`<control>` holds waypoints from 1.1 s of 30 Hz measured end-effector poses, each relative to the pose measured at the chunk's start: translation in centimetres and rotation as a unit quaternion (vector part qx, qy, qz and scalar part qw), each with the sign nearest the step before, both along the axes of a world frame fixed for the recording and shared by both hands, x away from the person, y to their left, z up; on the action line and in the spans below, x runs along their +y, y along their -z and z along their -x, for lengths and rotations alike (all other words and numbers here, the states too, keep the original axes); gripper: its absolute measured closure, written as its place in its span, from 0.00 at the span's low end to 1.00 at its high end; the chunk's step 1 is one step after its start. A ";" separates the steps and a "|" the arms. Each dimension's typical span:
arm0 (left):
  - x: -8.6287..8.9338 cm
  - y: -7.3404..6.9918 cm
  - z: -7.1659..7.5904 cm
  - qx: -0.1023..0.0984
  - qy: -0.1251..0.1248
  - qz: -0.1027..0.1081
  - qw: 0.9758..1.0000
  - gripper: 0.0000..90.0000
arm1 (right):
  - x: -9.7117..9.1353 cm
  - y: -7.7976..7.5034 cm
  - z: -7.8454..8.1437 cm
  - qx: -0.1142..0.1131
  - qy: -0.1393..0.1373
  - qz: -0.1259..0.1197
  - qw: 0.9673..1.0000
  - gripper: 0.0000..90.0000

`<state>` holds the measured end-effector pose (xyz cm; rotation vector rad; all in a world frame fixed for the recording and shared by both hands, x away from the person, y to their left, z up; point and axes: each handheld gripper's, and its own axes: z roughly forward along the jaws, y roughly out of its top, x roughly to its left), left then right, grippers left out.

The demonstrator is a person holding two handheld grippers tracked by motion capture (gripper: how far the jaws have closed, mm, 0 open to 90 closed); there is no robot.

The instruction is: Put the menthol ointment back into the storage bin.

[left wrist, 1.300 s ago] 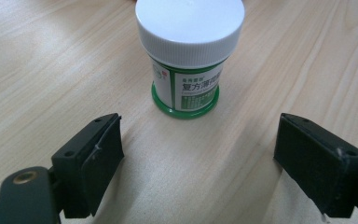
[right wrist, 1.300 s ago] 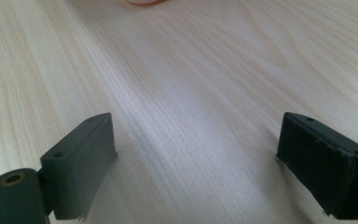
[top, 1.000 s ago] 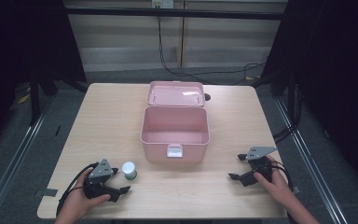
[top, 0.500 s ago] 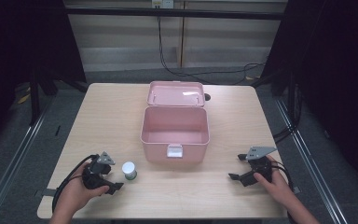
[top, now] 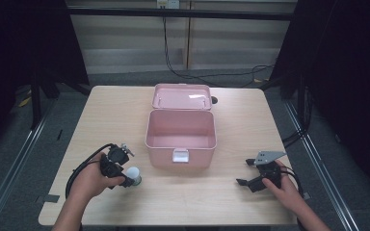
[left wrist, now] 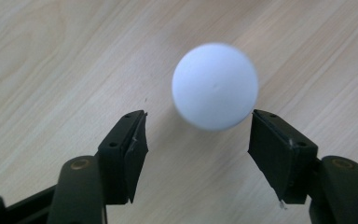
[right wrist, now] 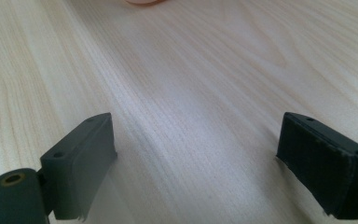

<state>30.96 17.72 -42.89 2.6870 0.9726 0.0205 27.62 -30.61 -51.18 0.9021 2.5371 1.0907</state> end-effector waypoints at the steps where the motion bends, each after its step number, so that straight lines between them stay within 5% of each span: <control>1: -0.5 -0.1 -0.3 0.008 -0.002 -0.001 1.000 0.43 | 0.0 0.0 0.0 0.000 0.000 0.000 1.000 0.12; 15: -2.4 0.2 -1.9 0.046 -0.035 -0.031 0.998 0.56 | 0.0 0.0 0.0 0.000 0.000 0.000 1.000 0.12; 20: -2.3 -0.4 -2.0 0.061 -0.053 -0.026 0.996 0.56 | 0.0 0.0 0.0 0.000 0.000 0.000 1.000 0.12; 23: -1.8 -2.4 -2.0 0.077 -0.061 -0.012 0.995 0.56 | 0.0 0.0 0.0 0.000 0.000 0.000 1.000 0.12; 33: -1.8 -8.4 -2.8 0.086 -0.080 -0.001 0.993 0.56 | 0.0 0.0 0.0 -0.001 0.000 -0.001 1.000 0.12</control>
